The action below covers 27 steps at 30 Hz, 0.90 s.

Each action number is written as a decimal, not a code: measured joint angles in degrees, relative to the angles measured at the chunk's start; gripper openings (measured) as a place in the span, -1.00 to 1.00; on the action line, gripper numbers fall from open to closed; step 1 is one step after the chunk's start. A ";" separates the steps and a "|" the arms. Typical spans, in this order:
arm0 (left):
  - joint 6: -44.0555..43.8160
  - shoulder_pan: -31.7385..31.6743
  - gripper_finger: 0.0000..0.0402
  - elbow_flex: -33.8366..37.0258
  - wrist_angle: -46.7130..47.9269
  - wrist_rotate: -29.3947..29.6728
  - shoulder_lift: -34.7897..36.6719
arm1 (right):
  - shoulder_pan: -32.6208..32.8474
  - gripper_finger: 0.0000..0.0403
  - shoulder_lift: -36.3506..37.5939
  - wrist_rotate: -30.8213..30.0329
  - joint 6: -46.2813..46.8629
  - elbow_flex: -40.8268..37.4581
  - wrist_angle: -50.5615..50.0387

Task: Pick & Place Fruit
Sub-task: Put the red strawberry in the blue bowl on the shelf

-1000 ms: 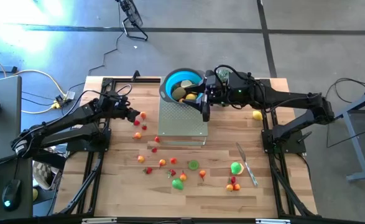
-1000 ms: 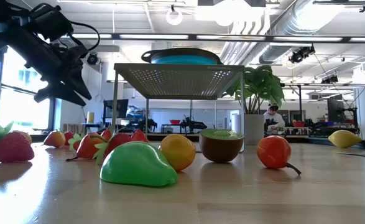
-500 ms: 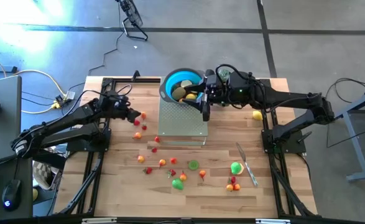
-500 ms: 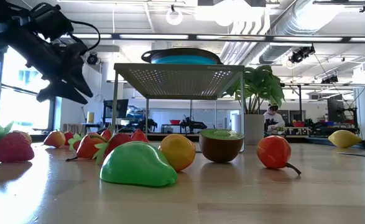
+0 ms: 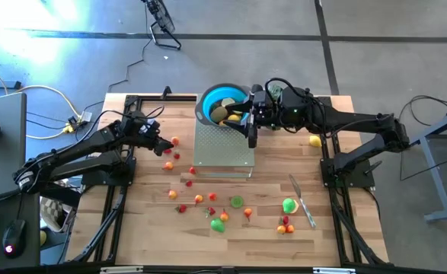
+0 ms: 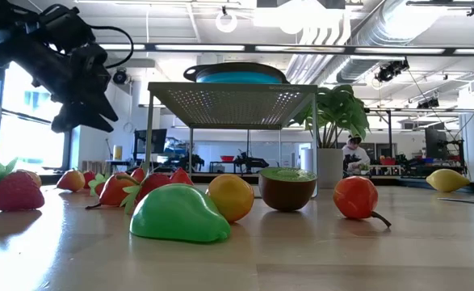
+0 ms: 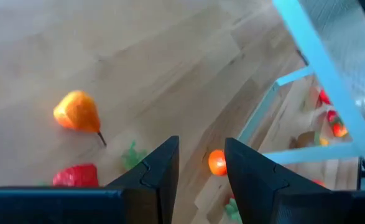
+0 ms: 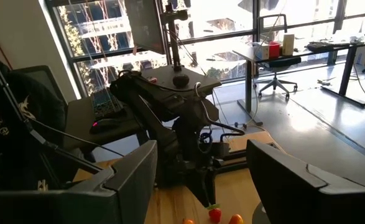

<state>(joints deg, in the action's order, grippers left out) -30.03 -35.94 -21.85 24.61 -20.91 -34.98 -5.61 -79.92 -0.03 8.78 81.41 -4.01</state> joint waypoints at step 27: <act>5.40 9.45 -0.61 -15.58 33.04 19.69 0.36 | 0.00 0.19 0.00 0.00 -0.04 0.00 -0.04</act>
<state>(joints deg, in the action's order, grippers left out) -24.63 -26.49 -37.43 57.64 -1.21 -34.62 -5.61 -79.92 -0.03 8.74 81.41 -4.05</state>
